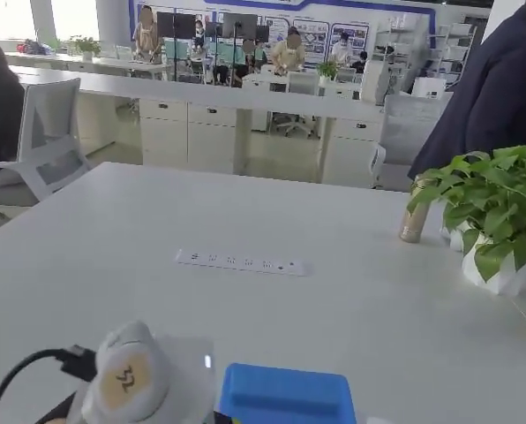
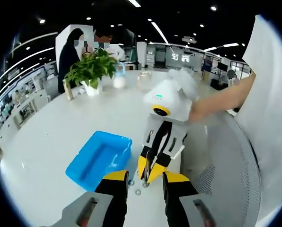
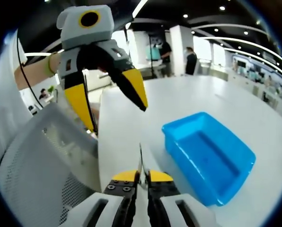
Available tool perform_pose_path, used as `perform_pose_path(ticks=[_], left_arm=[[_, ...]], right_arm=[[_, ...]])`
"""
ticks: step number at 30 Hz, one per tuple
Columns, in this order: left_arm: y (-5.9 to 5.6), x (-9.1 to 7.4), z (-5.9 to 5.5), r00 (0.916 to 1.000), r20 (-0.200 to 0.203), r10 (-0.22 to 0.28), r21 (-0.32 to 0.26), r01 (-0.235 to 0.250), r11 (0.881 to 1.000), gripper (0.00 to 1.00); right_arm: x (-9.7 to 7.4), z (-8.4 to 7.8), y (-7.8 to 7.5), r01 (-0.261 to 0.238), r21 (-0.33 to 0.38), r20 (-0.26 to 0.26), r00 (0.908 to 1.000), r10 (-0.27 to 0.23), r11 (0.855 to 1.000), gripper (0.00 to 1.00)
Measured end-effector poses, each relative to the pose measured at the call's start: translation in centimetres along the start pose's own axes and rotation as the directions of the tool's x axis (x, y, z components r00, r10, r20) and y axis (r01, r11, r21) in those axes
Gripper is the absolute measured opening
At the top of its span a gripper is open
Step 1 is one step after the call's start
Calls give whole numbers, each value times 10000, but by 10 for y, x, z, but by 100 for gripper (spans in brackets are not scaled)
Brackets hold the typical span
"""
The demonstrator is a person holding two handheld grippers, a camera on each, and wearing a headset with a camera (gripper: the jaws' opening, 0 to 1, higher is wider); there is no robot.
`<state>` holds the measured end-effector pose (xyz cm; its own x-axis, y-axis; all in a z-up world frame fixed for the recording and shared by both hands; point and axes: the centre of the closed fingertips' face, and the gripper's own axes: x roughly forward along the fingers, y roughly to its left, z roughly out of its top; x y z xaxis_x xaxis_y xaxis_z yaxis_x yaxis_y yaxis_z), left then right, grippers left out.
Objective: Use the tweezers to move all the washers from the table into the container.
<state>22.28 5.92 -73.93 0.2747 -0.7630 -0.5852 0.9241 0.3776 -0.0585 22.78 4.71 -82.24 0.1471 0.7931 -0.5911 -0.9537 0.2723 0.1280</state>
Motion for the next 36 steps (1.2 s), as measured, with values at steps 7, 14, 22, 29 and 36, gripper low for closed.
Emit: perform_pose_path(ticks=[7,14,22,29,36], left_arm=[[-11,-15,-15,9908,986,928,-1400,-785,9870,49],[-16,-22,-29,9761,1294,1747,-2197,-1436,9649,51],[-4,-29,-35,9284,1694,3307,-2825,-2757,9188,64],[5,-18,-39,8956,1491,4191,-2427,-3777,8936,77],[-3,-7,-47,9156,969,3903,-1893,-3680,9104,87]], right_arm=[[2,-1,-3,12,87,-17,10000,-12,10000,3],[3,-1,-2,66,-48,-106,9999,-67,10000,3],[5,0,-1,242,-95,-214,9995,-244,9997,3],[6,0,-3,463,155,-266,9986,-459,9988,3],[6,1,-3,655,281,-301,9975,-647,9975,3]])
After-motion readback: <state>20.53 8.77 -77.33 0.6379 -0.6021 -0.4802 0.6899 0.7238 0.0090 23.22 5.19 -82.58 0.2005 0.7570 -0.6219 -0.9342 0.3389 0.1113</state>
